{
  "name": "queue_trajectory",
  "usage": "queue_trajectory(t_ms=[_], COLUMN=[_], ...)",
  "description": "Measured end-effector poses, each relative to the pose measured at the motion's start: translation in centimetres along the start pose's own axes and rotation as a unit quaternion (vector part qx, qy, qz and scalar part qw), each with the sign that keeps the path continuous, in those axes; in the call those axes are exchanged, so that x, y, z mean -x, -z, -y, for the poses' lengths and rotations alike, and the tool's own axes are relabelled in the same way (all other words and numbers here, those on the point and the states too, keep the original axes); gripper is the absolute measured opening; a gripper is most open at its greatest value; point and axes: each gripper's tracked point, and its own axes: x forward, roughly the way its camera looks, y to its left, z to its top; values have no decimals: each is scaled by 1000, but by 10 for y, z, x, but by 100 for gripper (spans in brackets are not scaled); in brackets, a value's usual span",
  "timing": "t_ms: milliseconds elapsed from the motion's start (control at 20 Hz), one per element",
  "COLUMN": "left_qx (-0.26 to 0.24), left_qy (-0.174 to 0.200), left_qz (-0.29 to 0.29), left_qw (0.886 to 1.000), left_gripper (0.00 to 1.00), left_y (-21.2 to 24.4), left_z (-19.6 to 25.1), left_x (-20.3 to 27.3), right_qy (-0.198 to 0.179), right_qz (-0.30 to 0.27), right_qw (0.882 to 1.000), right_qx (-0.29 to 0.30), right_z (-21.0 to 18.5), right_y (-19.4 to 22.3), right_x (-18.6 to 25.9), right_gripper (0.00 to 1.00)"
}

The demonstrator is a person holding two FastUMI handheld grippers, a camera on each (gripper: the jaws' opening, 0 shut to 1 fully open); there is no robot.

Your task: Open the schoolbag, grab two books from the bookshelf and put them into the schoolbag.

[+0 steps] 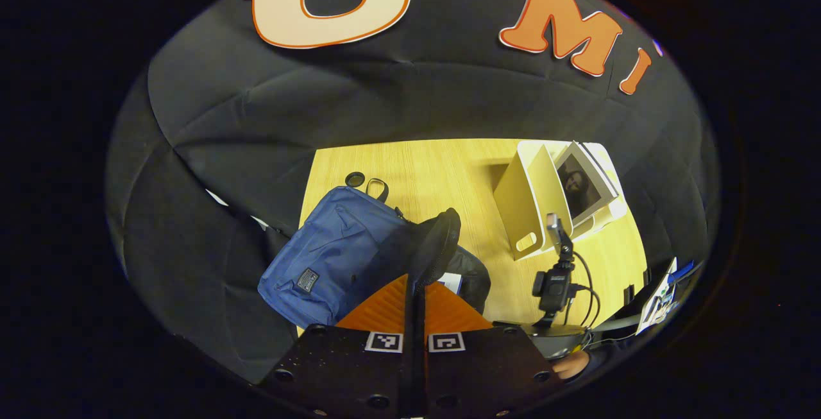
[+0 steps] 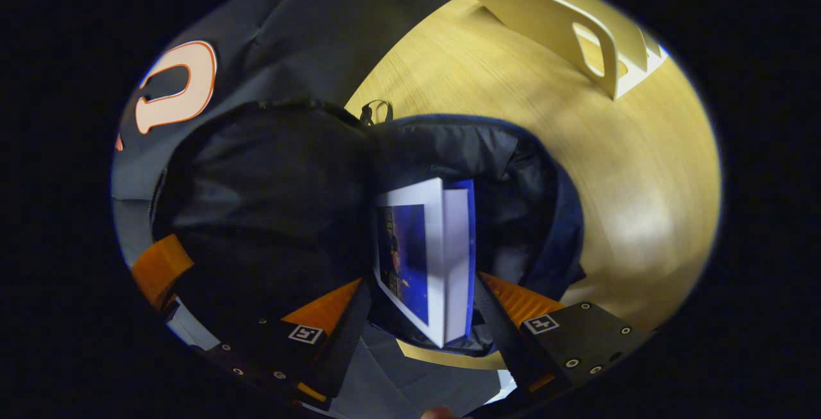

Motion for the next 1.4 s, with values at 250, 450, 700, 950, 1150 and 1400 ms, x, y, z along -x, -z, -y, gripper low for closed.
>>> queue_trajectory(t_ms=[250,450,700,950,1150,1400], left_qx=[4,-2,-13,-6,7,13], left_qy=[3,-2,-12,-11,-13,-17], left_qz=[2,5,10,17,17,19], left_qw=[1000,1000,1000,1000,1000,1000], left_gripper=[1,0,1,1,0,0], left_y=[4,9,13,16,18,20], left_z=[7,11,19,26,22,17], left_x=[-2,-1,-5,-5,-5,-4], right_qy=[57,80,168,258,303,317], right_qz=[65,146,236,255,216,154], right_qw=[995,979,932,892,875,874], right_qx=[52,115,219,269,309,334], right_z=[39,48,70,104,125,117], right_y=[-46,-96,-169,-240,-277,-319], right_x=[55,126,217,258,248,218], right_gripper=[97,97,97,97,97,95])
